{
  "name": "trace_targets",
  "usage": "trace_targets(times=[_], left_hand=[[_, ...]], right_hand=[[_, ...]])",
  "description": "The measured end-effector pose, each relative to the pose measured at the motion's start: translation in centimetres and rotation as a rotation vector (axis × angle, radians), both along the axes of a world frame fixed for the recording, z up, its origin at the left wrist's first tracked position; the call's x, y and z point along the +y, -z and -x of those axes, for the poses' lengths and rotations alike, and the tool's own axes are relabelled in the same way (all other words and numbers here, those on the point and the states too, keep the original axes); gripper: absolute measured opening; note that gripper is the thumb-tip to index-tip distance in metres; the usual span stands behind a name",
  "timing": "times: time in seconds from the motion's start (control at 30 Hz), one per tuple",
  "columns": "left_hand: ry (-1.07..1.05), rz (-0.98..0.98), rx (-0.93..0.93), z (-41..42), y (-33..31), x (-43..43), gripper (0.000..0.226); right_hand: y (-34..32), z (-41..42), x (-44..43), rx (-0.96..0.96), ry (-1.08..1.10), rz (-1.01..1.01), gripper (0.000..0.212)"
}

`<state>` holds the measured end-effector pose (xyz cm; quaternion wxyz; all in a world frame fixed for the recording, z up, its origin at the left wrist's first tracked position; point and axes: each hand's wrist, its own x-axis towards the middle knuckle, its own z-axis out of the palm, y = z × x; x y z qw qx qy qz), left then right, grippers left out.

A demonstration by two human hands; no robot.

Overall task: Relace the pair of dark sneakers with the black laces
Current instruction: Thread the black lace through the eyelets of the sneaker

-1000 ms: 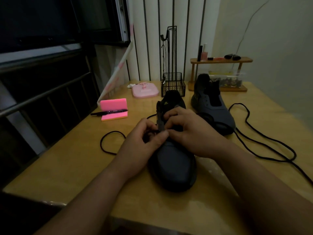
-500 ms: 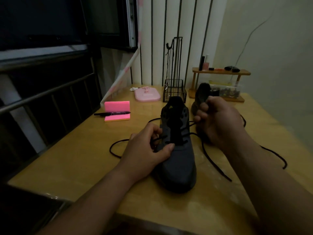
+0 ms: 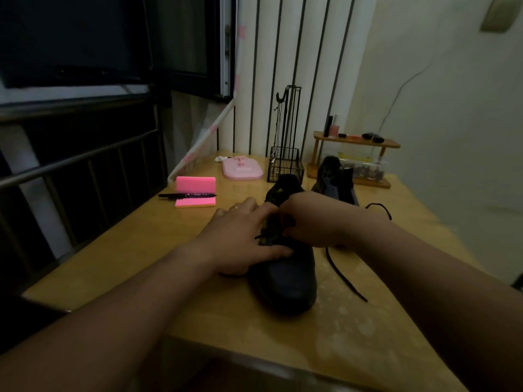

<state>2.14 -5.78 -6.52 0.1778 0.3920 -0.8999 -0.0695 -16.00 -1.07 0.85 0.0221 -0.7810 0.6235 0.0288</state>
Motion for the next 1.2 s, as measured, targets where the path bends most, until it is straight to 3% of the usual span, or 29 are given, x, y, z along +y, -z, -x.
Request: trace_targets(times=[0.17,0.27,0.37,0.4,0.53,0.7,0.77,0.87,0.93,1.07,1.2], left_hand=[[0.020,-0.073,-0.029,0.2,-0.6,0.0,0.085],[0.015,-0.093,-0.003,0.1,-0.3,0.2,0.081],[0.015,-0.110,0.001,0.2,-0.2,0.4,0.080],[0.016,-0.110,0.009,0.2,-0.1,0.4,0.080],[0.020,-0.134,0.086,0.2,0.4,0.8,0.079],[0.028,-0.178,0.249,-0.3,2.1,1.6,0.080],[0.012,-0.172,0.260,-0.3,2.3,1.8,0.080],[0.003,-0.170,0.257,-0.1,1.9,1.7,0.079],[0.007,-0.184,0.272,-0.1,2.0,1.6,0.080],[0.007,-0.215,0.351,-0.1,3.1,1.9,0.079],[-0.022,-0.159,0.317,0.0,3.2,1.8,0.081]], right_hand=[[-0.4,0.4,0.6,-0.080,-0.006,0.004,0.007],[-2.1,3.3,1.7,-0.284,0.108,0.123,0.007],[-2.9,7.6,2.9,-0.613,0.318,0.370,0.016],[-2.7,8.6,3.2,-0.633,0.365,0.389,0.018],[-0.3,8.1,3.4,-0.447,0.358,0.260,0.007],[0.8,3.1,3.0,-0.260,0.052,0.430,0.033],[0.9,1.8,2.4,-0.188,0.025,0.437,0.041],[0.7,1.2,2.0,-0.143,0.000,0.538,0.037],[0.9,1.1,2.2,-0.095,-0.039,0.481,0.026],[1.1,1.3,1.7,-0.017,-0.021,0.224,0.026],[0.9,1.1,0.9,0.007,-0.018,0.179,0.018]])
